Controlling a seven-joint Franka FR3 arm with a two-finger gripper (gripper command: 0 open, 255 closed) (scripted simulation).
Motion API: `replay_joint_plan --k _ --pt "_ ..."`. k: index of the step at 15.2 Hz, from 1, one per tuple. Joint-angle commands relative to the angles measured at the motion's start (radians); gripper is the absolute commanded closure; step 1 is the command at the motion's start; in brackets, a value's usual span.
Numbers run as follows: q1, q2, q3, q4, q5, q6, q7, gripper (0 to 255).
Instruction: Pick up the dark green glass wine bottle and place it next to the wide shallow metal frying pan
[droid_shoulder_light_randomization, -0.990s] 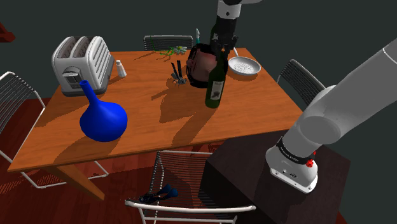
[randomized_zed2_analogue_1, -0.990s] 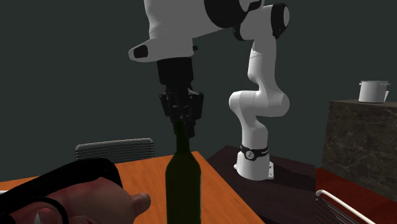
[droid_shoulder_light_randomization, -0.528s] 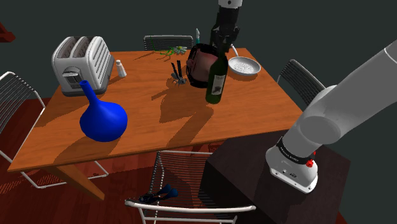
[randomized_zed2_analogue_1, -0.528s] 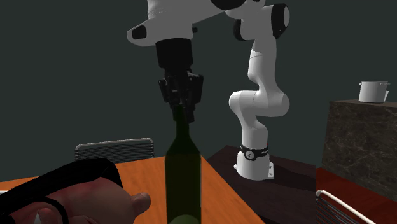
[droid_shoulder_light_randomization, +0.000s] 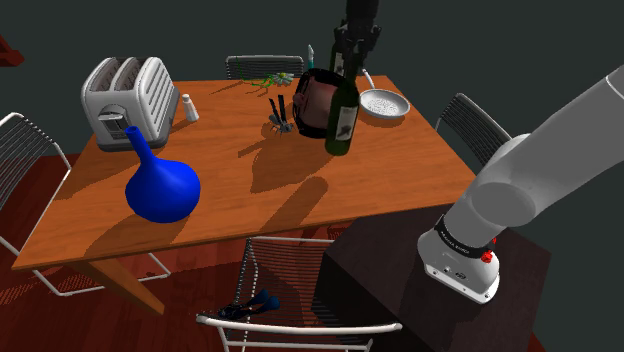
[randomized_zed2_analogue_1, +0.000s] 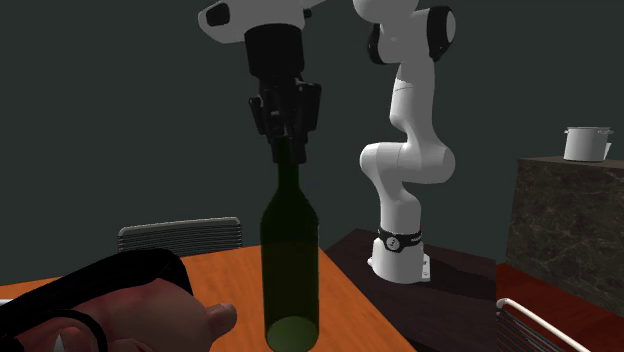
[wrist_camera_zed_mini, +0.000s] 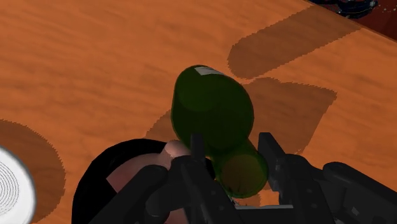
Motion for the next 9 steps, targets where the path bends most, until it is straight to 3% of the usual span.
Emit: replay_joint_plan --k 1,9 --pt "0.000 0.002 -0.001 0.031 0.000 -0.029 0.000 255" --pt "-0.010 0.007 -0.015 0.129 -0.006 -0.123 -0.020 255"
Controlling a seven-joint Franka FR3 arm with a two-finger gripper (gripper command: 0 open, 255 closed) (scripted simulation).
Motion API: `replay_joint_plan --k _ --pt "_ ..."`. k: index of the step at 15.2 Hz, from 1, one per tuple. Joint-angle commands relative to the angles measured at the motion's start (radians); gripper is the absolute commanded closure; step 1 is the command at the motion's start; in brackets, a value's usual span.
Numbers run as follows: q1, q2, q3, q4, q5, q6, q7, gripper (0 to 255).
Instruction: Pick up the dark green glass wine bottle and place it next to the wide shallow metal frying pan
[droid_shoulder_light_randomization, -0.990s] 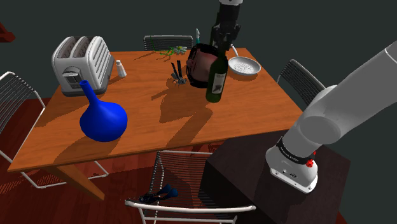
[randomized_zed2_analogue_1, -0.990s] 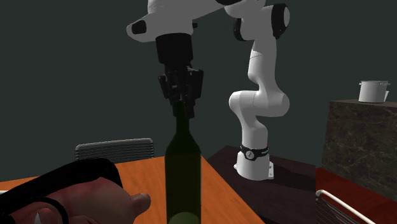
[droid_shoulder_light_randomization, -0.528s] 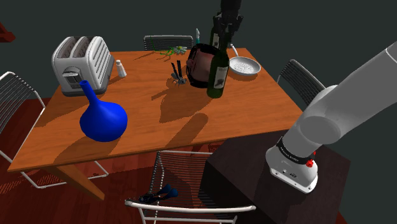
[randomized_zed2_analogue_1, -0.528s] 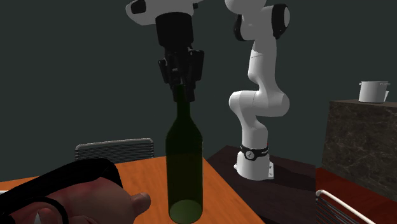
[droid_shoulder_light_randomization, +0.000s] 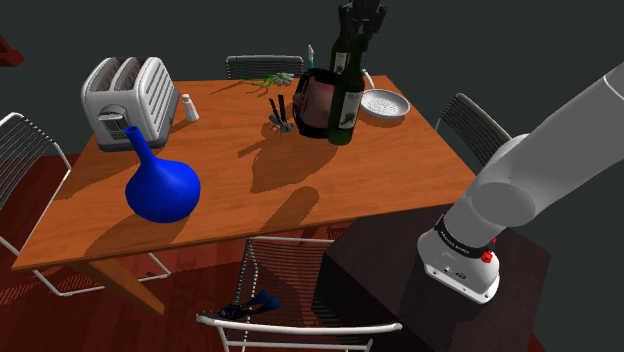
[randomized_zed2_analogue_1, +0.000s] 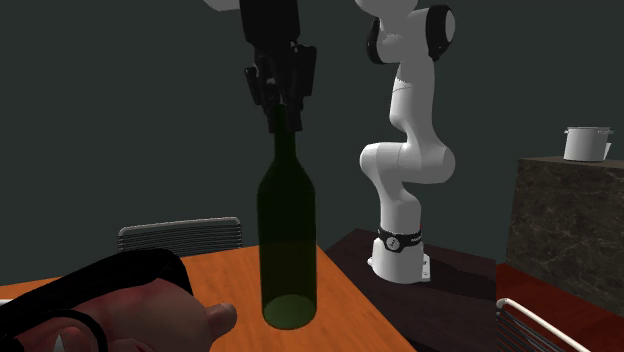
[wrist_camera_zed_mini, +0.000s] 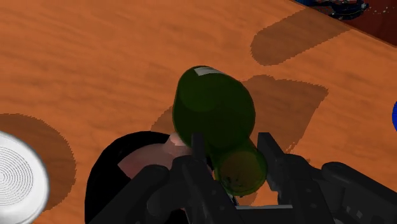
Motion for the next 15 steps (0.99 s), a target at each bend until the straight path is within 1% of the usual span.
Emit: replay_joint_plan --k 1,8,15 --pt "-0.016 -0.008 -0.023 0.000 -0.009 -0.010 -0.037 255" --pt "-0.084 0.004 -0.129 0.020 -0.049 -0.021 -0.208 255" --pt "-0.153 0.070 -0.239 0.096 -0.071 -0.032 -0.387 255"
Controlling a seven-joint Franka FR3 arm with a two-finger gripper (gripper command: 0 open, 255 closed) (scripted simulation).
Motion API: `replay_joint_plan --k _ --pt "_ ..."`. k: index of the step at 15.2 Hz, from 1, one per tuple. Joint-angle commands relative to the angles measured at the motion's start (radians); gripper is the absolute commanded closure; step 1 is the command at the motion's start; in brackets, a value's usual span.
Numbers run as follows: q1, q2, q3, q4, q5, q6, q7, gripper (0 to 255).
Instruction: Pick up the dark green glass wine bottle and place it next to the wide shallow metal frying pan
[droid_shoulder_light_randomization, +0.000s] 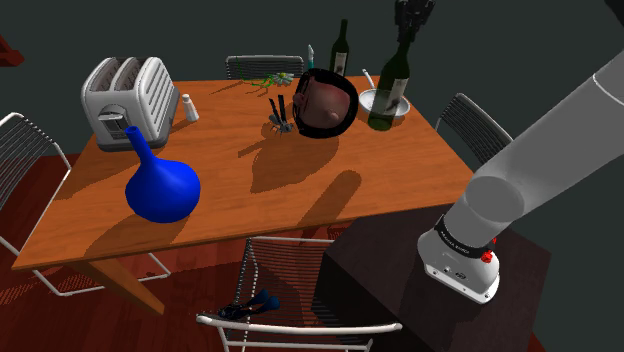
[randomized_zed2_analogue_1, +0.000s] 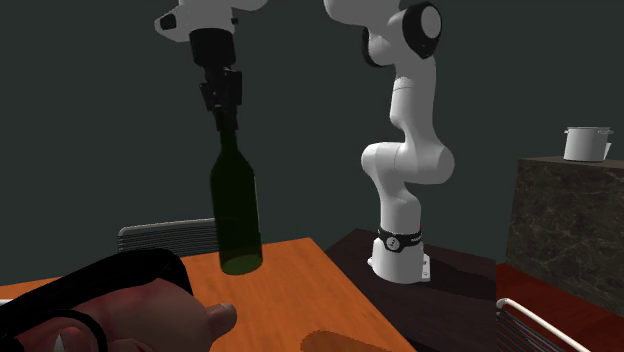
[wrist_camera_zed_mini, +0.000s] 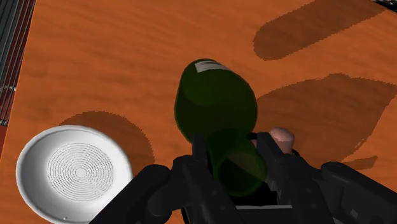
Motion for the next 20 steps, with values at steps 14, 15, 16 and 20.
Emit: replay_joint_plan --k 14,15,16,20 --pt "-0.199 0.332 -0.217 0.371 0.088 -0.067 -0.423 255" --pt "-0.221 0.365 -0.227 0.410 0.104 -0.077 -0.451 255" --pt "-0.244 0.400 -0.236 0.451 0.120 -0.088 -0.479 255" --pt "-0.360 0.557 -0.257 0.654 0.197 -0.153 -0.581 255"
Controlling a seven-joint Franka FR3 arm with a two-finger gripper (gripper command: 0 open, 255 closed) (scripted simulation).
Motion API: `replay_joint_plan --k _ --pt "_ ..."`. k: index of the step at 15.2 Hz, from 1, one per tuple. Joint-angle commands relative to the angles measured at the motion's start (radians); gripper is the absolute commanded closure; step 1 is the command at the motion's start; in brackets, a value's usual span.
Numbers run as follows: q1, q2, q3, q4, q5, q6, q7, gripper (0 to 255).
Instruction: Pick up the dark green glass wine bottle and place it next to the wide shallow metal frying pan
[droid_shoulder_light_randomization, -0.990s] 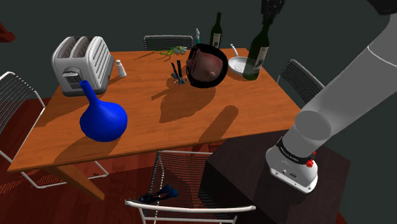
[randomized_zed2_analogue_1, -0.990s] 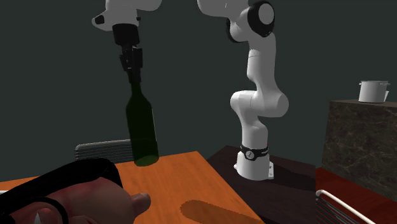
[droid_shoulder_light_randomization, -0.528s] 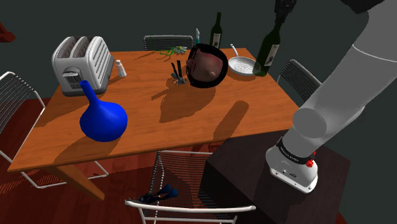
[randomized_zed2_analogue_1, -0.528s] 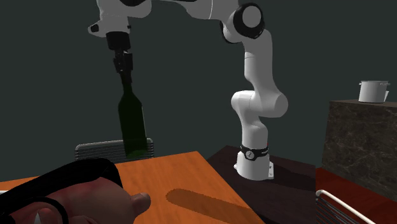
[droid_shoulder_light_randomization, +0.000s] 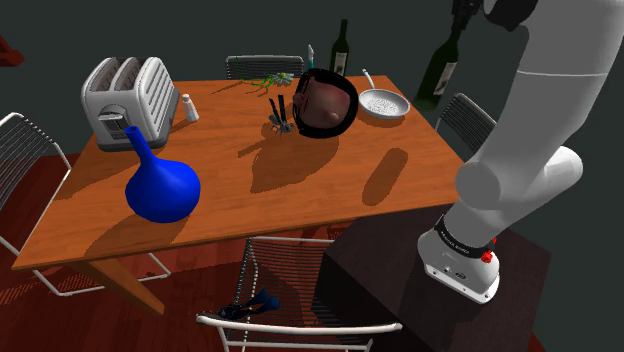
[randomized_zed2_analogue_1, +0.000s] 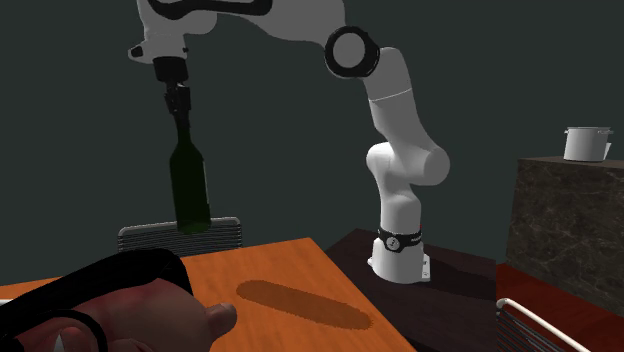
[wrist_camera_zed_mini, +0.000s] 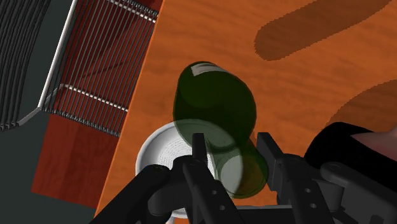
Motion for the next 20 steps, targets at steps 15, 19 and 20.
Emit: replay_joint_plan --k 15,19,20 --pt "-0.022 0.039 -0.005 -0.134 0.017 0.165 -0.048 255" --pt "-0.013 0.033 -0.004 -0.196 0.015 0.222 -0.048 255" --pt "-0.011 0.033 -0.003 -0.211 0.015 0.236 -0.048 255"
